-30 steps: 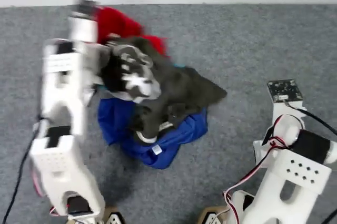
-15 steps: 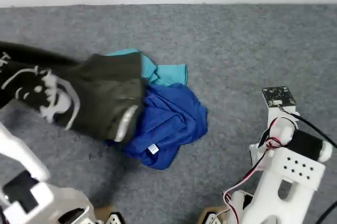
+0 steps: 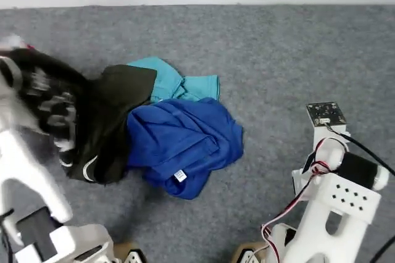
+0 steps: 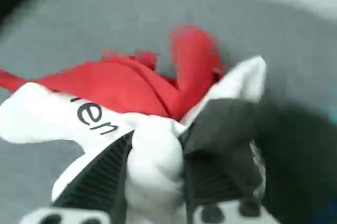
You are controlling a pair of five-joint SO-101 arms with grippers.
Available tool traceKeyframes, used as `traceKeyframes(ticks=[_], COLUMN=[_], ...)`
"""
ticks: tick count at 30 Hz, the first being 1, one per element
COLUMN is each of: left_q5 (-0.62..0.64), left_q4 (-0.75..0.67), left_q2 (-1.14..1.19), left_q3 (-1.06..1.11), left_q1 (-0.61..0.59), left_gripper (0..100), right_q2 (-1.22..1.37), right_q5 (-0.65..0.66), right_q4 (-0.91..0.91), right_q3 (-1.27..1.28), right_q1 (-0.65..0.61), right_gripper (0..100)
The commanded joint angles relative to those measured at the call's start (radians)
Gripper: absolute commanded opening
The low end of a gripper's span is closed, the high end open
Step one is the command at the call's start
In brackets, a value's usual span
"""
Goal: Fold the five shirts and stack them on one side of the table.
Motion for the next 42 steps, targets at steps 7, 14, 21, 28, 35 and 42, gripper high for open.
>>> traceKeyframes(ticks=[7,14,21,28,35,42], left_q5=[-0.114,-0.117,-0.117,-0.115,-0.115,-0.141], left_q4=[0.114,0.140,0.126,-0.153,-0.176,0.132], left_q2=[-0.049,-0.049,-0.049,0.132,0.571,0.887], left_q3=[0.314,0.372,0.372,0.483,0.341,-0.145], left_q1=[0.374,0.499,0.760,0.830,0.810,0.620], left_gripper=[24,35,35,35,33,4], right_q2=[-0.010,-0.010,-0.010,-0.010,-0.010,-0.010], right_q5=[0.018,0.018,0.018,0.018,0.018,0.018], right_q4=[-0.015,-0.016,-0.016,-0.016,-0.016,-0.016], right_q3=[0.064,0.064,0.064,0.064,0.064,0.064], right_q1=[0.005,0.002,0.002,0.002,0.002,0.002], right_gripper=[55.5,55.5,55.5,55.5,55.5,55.5])
